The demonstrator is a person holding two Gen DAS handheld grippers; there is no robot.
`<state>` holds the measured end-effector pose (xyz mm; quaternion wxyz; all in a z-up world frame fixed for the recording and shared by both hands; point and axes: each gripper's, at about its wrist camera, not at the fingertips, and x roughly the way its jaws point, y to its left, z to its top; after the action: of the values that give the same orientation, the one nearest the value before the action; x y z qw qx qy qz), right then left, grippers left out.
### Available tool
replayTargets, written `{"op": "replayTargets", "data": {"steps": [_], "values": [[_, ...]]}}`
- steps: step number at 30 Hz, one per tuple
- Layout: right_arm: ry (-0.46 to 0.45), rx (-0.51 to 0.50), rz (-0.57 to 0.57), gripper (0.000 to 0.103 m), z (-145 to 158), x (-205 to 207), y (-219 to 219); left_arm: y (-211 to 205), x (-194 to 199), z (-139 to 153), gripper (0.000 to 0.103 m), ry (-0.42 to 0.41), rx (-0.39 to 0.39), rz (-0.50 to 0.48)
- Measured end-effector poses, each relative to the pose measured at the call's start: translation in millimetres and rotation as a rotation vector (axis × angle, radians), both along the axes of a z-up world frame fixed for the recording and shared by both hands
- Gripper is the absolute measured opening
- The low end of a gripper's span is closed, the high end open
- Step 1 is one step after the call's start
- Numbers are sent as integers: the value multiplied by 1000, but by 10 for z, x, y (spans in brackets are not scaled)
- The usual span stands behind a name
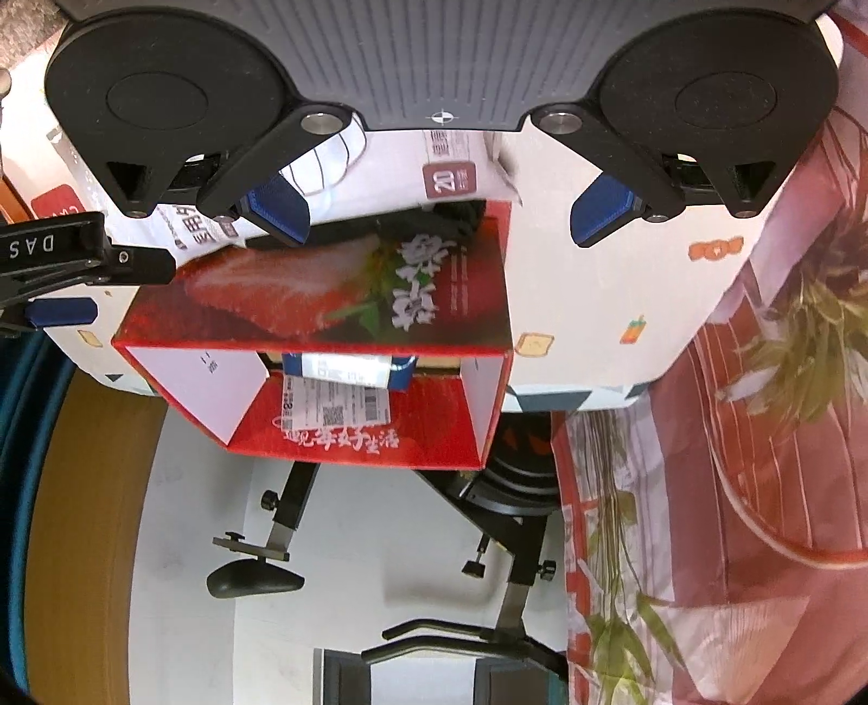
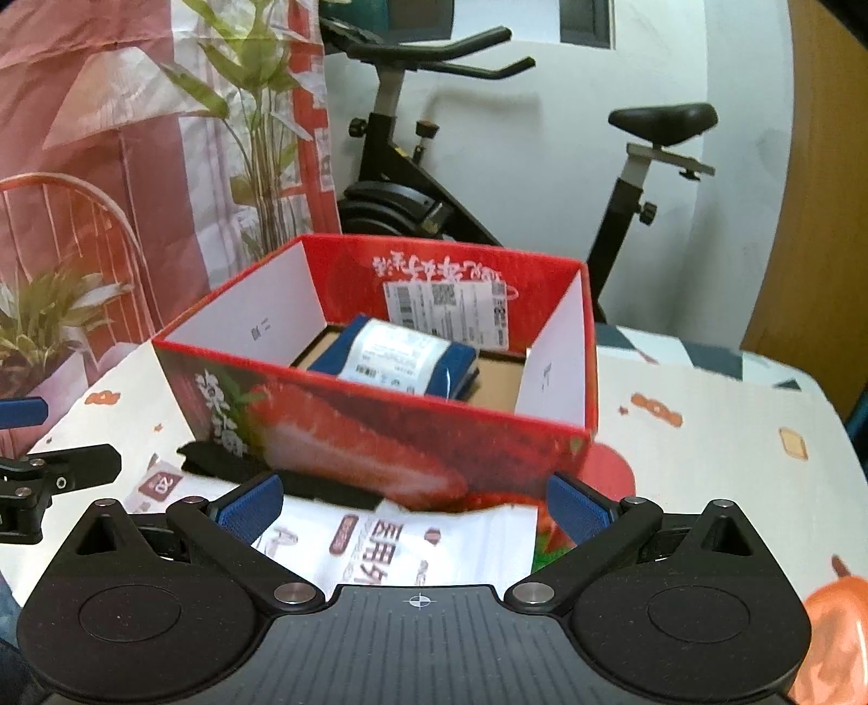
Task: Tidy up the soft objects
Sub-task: 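Move the left tool to the white mask bag and close on it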
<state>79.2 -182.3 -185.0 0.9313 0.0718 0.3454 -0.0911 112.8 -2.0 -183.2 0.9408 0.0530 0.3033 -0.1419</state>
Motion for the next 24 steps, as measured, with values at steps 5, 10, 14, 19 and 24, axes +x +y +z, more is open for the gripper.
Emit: {"op": "replayTargets", "data": {"steps": [5, 10, 14, 19, 24], "values": [[14, -19, 0, 103, -114, -88, 65, 31, -32, -79, 103, 26, -15, -2], [24, -29, -4, 103, -257, -170, 114, 68, -60, -210, 103, 74, -47, 0], [41, -14, -19, 103, -389, -204, 129, 121, -45, -328, 103, 119, -76, 7], [75, 7, -28, 103, -611, -230, 160, 207, 6, -471, 103, 171, -112, 34], [68, 40, -33, 103, -733, -261, 131, 214, 33, -585, 101, 205, -102, 47]]}}
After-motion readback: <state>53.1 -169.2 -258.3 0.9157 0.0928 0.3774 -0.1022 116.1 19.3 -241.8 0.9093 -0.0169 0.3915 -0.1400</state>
